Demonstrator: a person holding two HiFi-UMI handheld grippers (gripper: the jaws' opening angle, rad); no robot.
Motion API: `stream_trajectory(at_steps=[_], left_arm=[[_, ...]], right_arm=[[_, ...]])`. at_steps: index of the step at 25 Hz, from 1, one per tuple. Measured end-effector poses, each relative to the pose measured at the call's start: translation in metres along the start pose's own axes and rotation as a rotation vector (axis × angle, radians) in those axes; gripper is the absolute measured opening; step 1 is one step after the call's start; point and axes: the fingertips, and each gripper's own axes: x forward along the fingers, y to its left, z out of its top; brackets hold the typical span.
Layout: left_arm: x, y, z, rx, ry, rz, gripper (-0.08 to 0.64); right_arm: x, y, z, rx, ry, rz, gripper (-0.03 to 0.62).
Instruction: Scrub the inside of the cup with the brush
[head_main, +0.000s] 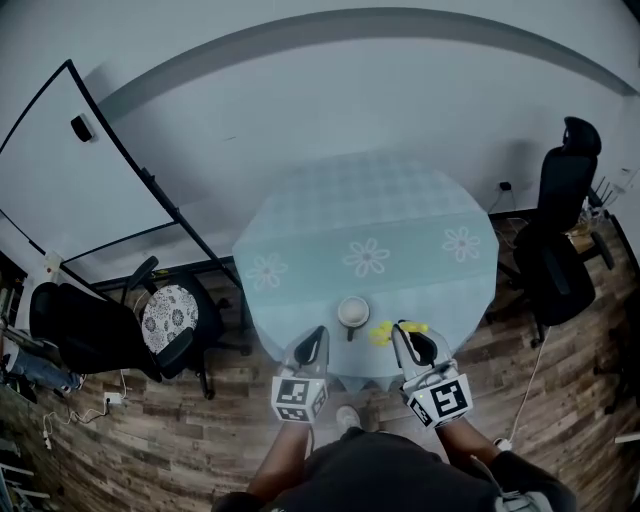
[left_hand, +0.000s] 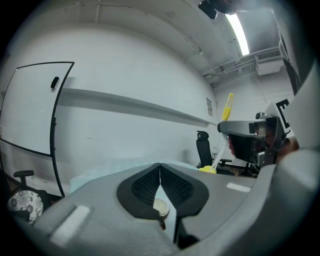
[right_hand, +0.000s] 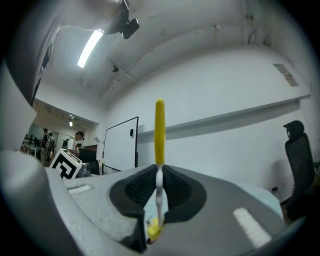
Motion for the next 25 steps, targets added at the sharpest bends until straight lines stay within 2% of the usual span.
stream_trajectory(at_steps=[10,17,25], left_arm=[[0.043,0.033,0.014,0.022,-0.018,-0.075,0.006],[0.054,0.045,0.012,0.023,-0.013,-0.117,0.006],[0.074,0.046,-0.002,0.014,0.024,-0.114,0.006]], right_arm=[[0.047,-0.002,0.002,-0.024,-0.014,-0.062,0.037],[0.066,-0.005,-0.007,-0.027,-0.007,-0.112,0.037],[0.08,-0.028,-0.013,-0.022,0.002,-0.119,0.037]])
